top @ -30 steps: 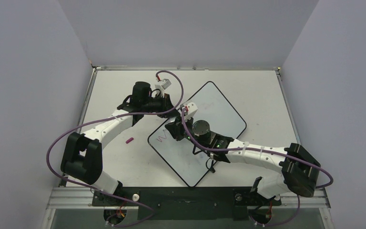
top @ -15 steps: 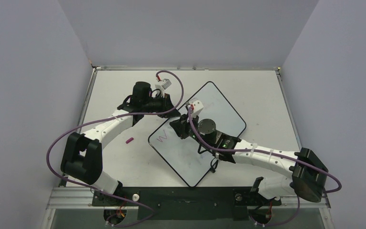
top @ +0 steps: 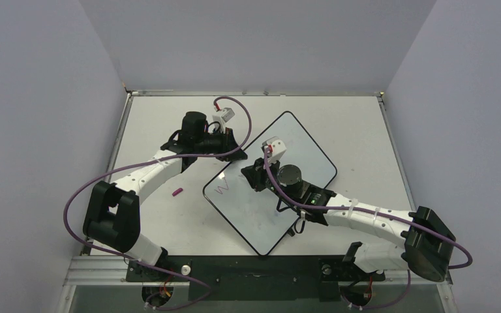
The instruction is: Write a sentence on the whiteboard
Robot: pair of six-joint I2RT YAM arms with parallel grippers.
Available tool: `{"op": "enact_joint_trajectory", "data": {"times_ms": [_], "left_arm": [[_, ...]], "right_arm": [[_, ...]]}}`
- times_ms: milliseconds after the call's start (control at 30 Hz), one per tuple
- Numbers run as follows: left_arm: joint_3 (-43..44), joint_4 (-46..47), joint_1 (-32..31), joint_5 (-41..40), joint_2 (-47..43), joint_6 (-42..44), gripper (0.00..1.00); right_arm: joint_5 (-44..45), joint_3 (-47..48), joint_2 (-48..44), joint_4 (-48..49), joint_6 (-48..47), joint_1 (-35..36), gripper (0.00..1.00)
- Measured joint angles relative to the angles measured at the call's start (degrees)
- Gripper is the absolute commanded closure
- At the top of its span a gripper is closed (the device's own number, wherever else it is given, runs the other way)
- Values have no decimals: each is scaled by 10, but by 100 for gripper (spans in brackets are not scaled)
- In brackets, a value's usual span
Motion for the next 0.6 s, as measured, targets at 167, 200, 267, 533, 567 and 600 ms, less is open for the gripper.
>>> {"op": "enact_joint_trajectory", "data": {"times_ms": [167, 200, 267, 533, 567, 600], "left_arm": [[0, 0, 0, 0, 0, 0, 100], [0, 0, 0, 0, 0, 0, 100], [0, 0, 0, -1, 0, 0, 100], [0, 0, 0, -2, 0, 0, 100], [0, 0, 0, -2, 0, 0, 100], [0, 0, 0, -2, 0, 0, 100]], "right_arm": [[0, 0, 0, 1, 0, 0, 100], [0, 0, 0, 1, 0, 0, 100], [0, 0, 0, 1, 0, 0, 100], [-2, 0, 9, 1, 0, -4, 100], [-4, 0, 11, 2, 0, -4, 100], [-5, 0, 13, 4, 0, -4, 100]]}}
